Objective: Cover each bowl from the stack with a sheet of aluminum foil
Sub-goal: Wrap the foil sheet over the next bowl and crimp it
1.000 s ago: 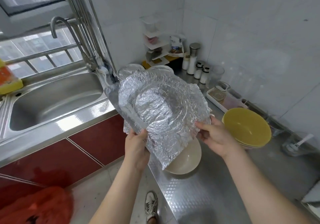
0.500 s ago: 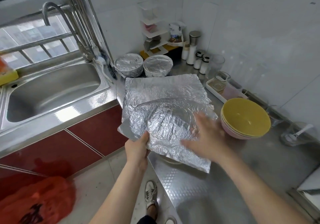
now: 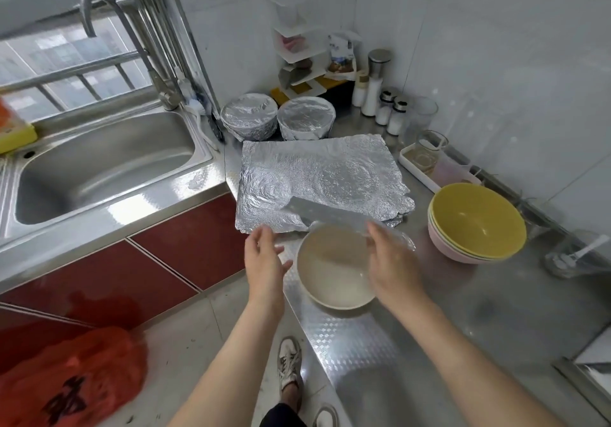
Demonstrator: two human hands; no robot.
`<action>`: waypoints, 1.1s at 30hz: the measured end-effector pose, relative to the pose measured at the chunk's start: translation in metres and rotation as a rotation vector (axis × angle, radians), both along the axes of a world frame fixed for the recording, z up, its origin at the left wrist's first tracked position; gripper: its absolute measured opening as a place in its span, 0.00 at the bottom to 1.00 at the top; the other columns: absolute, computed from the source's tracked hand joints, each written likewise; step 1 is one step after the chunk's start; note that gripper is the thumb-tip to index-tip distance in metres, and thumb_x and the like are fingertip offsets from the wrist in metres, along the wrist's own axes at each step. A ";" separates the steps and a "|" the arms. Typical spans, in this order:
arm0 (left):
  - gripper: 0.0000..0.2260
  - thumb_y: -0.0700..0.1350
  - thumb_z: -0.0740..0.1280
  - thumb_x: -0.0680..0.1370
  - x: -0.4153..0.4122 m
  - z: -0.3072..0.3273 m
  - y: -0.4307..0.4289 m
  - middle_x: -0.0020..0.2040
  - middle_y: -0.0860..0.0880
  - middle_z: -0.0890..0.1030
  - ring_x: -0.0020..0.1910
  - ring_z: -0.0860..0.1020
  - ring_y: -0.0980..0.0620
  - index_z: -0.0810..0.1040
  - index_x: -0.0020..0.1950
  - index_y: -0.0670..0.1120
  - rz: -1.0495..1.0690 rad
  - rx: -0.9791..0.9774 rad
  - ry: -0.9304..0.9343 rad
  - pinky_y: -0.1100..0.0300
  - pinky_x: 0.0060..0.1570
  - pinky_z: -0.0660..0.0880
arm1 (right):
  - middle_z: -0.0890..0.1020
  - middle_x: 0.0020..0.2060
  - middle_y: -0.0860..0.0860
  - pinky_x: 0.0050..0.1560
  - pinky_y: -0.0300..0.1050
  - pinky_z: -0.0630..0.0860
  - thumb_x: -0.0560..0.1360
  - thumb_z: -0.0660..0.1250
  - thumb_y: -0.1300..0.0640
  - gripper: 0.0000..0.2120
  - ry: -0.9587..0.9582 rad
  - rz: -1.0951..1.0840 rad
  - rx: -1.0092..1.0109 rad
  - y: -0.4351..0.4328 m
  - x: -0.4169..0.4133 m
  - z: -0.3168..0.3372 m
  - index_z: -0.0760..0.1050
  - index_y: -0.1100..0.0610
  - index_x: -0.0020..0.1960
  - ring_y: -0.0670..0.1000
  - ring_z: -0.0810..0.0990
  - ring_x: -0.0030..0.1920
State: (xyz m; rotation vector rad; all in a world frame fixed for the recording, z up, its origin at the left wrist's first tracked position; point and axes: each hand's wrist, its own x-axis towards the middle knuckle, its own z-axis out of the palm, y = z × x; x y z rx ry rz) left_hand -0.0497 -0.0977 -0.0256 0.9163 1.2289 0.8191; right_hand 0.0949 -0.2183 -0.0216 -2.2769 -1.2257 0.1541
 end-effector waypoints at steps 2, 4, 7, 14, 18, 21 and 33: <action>0.19 0.56 0.63 0.80 -0.008 -0.019 -0.009 0.56 0.49 0.76 0.50 0.78 0.51 0.69 0.68 0.51 -0.222 0.129 0.292 0.47 0.52 0.79 | 0.78 0.62 0.59 0.59 0.52 0.70 0.81 0.55 0.62 0.17 0.083 -0.079 0.000 0.000 0.008 0.003 0.70 0.62 0.68 0.60 0.75 0.62; 0.24 0.57 0.65 0.78 -0.010 -0.034 -0.017 0.56 0.46 0.77 0.50 0.81 0.46 0.65 0.71 0.54 -0.416 0.105 0.419 0.42 0.54 0.78 | 0.78 0.62 0.59 0.60 0.52 0.70 0.83 0.51 0.55 0.19 0.079 -0.098 0.046 0.000 0.011 0.008 0.69 0.62 0.68 0.60 0.75 0.63; 0.24 0.48 0.68 0.76 -0.006 -0.048 -0.022 0.54 0.45 0.79 0.48 0.82 0.43 0.65 0.70 0.54 -0.484 0.010 0.444 0.42 0.49 0.80 | 0.78 0.60 0.59 0.61 0.54 0.73 0.80 0.54 0.58 0.17 -0.139 -0.006 0.077 0.002 0.000 0.009 0.71 0.64 0.65 0.60 0.75 0.63; 0.09 0.43 0.60 0.82 -0.015 -0.034 -0.033 0.47 0.38 0.84 0.45 0.83 0.35 0.73 0.61 0.41 -0.278 -0.328 0.069 0.37 0.46 0.80 | 0.72 0.70 0.53 0.68 0.55 0.66 0.72 0.68 0.59 0.31 -0.296 0.180 -0.272 -0.023 -0.040 -0.040 0.65 0.51 0.73 0.56 0.68 0.71; 0.24 0.62 0.55 0.81 -0.055 -0.021 -0.009 0.56 0.40 0.83 0.54 0.82 0.40 0.75 0.61 0.44 -0.042 -0.505 -0.343 0.49 0.43 0.81 | 0.72 0.70 0.54 0.67 0.56 0.57 0.80 0.51 0.49 0.23 -0.327 0.232 -0.360 -0.038 -0.044 -0.055 0.66 0.50 0.73 0.56 0.68 0.71; 0.20 0.59 0.61 0.79 -0.069 -0.016 -0.003 0.53 0.44 0.84 0.49 0.84 0.46 0.76 0.63 0.46 -0.232 -0.411 -0.179 0.55 0.42 0.80 | 0.68 0.72 0.53 0.68 0.58 0.55 0.83 0.42 0.45 0.24 -0.320 0.275 -0.414 -0.042 -0.045 -0.057 0.63 0.49 0.75 0.55 0.64 0.73; 0.23 0.35 0.70 0.74 -0.067 -0.042 -0.008 0.53 0.50 0.78 0.46 0.78 0.51 0.72 0.69 0.47 -0.224 0.198 0.472 0.58 0.46 0.77 | 0.54 0.77 0.49 0.70 0.58 0.47 0.78 0.40 0.32 0.31 -0.172 0.114 -0.321 -0.050 -0.018 -0.056 0.53 0.44 0.77 0.52 0.50 0.77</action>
